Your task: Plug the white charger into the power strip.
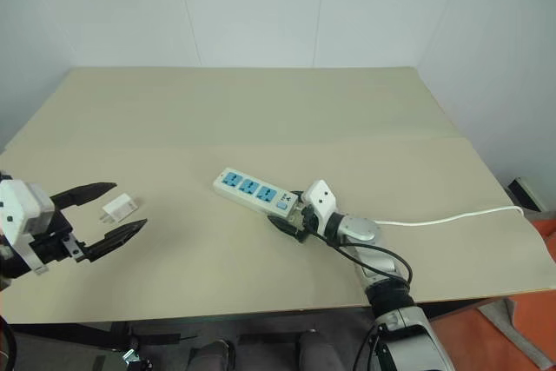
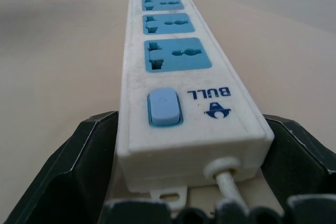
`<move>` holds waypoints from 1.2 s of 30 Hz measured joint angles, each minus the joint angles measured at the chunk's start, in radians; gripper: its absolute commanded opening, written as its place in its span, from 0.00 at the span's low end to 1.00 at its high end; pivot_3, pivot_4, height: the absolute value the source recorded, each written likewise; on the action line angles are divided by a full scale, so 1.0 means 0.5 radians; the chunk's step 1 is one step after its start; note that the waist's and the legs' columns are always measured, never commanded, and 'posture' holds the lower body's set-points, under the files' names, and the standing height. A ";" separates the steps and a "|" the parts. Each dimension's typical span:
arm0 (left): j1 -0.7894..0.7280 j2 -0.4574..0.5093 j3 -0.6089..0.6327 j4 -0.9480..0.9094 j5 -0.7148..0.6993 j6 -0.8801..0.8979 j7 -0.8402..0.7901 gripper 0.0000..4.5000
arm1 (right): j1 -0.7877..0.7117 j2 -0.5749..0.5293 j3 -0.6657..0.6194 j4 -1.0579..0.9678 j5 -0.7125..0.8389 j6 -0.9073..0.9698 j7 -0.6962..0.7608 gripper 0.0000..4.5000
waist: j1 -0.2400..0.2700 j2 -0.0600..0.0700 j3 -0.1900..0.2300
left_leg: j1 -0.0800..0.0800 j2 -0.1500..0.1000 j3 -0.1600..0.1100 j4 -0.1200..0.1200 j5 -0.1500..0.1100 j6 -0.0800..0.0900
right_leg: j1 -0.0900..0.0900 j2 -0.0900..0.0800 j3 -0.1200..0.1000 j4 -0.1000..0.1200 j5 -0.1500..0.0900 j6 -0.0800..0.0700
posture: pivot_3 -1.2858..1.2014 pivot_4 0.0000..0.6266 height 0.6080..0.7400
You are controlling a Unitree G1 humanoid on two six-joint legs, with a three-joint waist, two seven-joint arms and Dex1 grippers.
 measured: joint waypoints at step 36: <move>-0.221 0.453 0.051 0.481 0.113 -0.072 -0.310 1.00 | -0.480 0.254 0.023 0.821 0.050 -0.468 0.865 0.76 | -0.107 0.006 0.004 | 0.003 0.001 0.002 -0.011 0.000 0.000 | -0.007 0.005 0.009 0.000 0.000 -0.002 | 0.52 0.24 1.00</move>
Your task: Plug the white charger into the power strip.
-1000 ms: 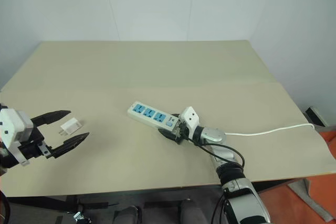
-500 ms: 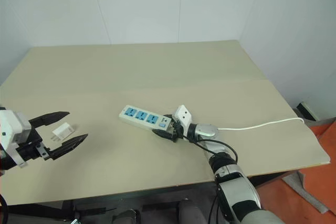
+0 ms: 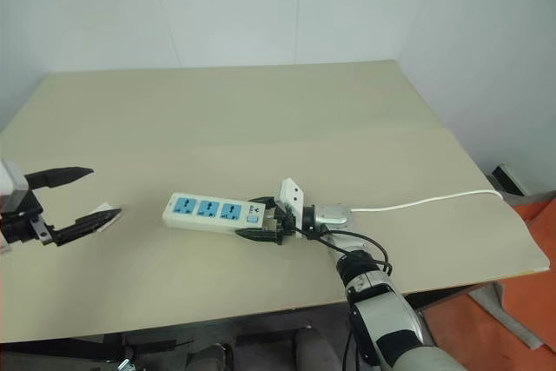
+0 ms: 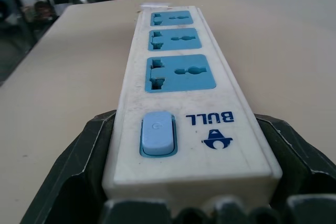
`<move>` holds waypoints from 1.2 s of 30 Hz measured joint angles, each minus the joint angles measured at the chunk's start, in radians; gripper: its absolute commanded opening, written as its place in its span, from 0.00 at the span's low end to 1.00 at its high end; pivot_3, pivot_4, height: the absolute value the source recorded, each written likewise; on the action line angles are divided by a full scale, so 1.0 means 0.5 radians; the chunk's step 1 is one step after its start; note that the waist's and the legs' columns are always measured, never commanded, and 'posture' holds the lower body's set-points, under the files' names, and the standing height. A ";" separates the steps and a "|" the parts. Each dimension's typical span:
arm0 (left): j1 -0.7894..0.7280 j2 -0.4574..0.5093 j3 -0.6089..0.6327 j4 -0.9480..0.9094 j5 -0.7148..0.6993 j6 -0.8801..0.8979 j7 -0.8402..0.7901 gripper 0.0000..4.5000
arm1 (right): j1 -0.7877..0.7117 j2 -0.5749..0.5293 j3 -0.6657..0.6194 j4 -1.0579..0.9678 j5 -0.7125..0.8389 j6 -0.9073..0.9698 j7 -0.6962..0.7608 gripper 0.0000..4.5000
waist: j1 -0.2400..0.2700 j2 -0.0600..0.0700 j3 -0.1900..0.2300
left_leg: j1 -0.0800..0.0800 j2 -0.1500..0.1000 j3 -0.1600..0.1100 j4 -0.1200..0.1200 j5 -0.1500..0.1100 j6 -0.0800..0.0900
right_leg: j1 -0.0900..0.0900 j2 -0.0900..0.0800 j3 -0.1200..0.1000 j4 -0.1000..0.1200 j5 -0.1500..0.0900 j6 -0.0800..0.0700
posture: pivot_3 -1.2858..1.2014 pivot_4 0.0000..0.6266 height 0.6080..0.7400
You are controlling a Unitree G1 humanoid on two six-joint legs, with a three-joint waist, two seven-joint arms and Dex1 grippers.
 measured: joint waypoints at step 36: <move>-2.290 0.063 -2.077 2.042 1.524 0.079 -1.036 1.00 | -0.405 0.060 -0.047 0.638 -0.241 -0.265 0.042 0.76 | -0.004 0.002 0.004 | -0.005 -0.002 -0.002 0.006 0.000 0.000 | -0.005 0.001 -0.002 0.016 -0.002 0.005 | 0.52 0.24 1.00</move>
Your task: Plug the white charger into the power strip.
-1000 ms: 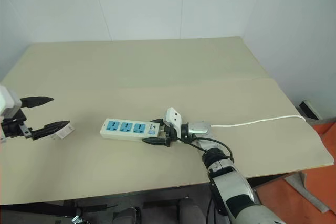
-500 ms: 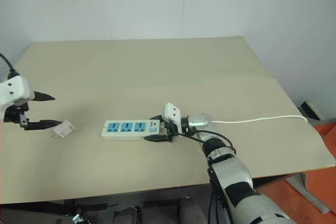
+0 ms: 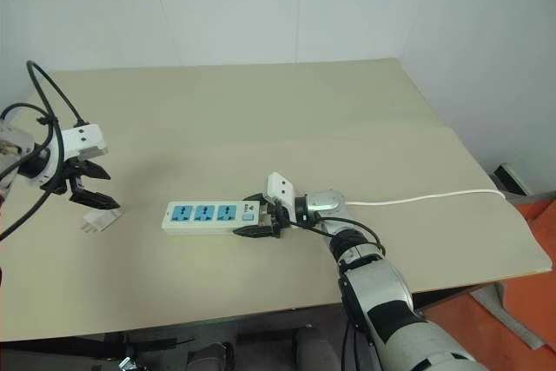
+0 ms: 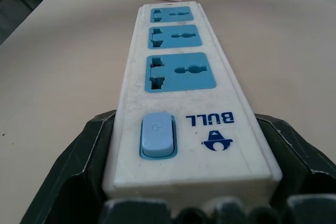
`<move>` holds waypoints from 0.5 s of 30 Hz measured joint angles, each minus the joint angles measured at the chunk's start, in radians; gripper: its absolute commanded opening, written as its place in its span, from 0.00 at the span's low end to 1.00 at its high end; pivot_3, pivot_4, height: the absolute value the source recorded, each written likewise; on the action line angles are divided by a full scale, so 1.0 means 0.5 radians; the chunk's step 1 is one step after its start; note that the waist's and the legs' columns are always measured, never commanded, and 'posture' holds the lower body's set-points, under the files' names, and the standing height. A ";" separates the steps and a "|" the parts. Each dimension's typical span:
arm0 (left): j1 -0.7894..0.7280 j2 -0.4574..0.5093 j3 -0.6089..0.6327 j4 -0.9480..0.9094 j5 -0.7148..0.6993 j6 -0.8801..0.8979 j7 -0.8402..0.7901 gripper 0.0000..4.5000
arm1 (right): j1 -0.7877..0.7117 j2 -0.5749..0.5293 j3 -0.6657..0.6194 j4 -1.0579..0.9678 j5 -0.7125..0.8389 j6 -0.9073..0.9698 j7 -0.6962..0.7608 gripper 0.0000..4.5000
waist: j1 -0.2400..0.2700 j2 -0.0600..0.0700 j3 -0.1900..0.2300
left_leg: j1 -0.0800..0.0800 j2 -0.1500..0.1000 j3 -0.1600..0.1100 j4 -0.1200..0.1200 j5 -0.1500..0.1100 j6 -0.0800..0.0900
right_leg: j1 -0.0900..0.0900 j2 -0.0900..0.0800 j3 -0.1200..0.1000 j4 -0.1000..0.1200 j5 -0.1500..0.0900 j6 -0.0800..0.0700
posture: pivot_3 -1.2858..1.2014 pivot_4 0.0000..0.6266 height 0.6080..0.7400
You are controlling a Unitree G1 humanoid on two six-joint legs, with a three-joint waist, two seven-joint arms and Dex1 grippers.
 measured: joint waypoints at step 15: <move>-0.210 -0.187 -0.376 0.311 0.377 0.290 -0.086 1.00 | 0.000 0.000 -0.016 0.000 -0.009 0.001 -0.016 0.76 | 0.005 0.000 0.000 | -0.001 -0.001 -0.001 0.002 0.000 0.000 | -0.002 0.000 0.001 0.006 -0.001 0.001 | 0.52 0.24 1.00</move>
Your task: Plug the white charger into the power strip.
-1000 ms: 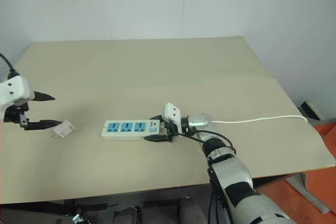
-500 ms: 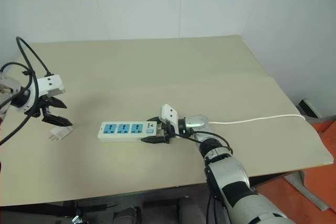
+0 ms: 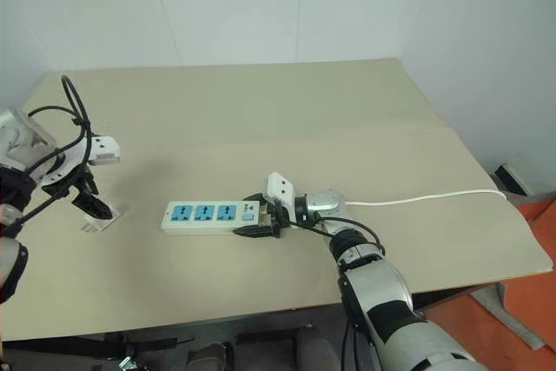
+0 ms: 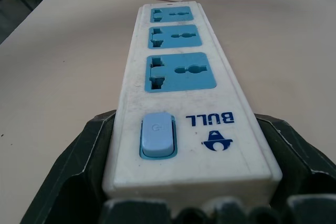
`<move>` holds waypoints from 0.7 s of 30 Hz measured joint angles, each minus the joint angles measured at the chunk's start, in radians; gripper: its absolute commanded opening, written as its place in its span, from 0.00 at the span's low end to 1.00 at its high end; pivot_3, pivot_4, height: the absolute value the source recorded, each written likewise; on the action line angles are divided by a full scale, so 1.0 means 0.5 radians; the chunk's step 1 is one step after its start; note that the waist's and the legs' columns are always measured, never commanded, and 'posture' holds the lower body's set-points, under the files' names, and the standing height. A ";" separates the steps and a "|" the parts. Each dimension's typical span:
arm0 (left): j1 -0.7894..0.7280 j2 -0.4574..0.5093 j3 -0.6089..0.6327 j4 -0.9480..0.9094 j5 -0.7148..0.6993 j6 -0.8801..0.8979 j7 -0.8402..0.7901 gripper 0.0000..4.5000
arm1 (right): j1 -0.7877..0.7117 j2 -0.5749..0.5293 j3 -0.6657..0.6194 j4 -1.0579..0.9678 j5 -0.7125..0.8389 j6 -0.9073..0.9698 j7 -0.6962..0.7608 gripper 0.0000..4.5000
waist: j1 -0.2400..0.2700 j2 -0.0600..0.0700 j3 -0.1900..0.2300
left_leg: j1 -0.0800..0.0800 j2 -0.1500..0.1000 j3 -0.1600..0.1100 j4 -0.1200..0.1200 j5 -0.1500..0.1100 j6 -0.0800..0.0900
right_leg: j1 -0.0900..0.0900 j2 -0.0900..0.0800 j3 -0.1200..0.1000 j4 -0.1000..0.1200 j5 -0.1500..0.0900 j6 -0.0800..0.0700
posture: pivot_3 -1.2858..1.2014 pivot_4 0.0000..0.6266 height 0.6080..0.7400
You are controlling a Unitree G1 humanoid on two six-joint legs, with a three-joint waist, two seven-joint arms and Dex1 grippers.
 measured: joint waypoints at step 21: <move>0.087 -0.243 0.047 0.125 0.070 0.176 0.274 0.23 | 0.016 0.014 -0.006 -0.001 -0.001 0.001 -0.007 0.76 | 0.001 0.000 0.000 | 0.005 -0.001 0.000 0.002 0.000 0.000 | 0.003 0.000 0.002 0.007 0.000 0.001 | 0.52 0.24 1.00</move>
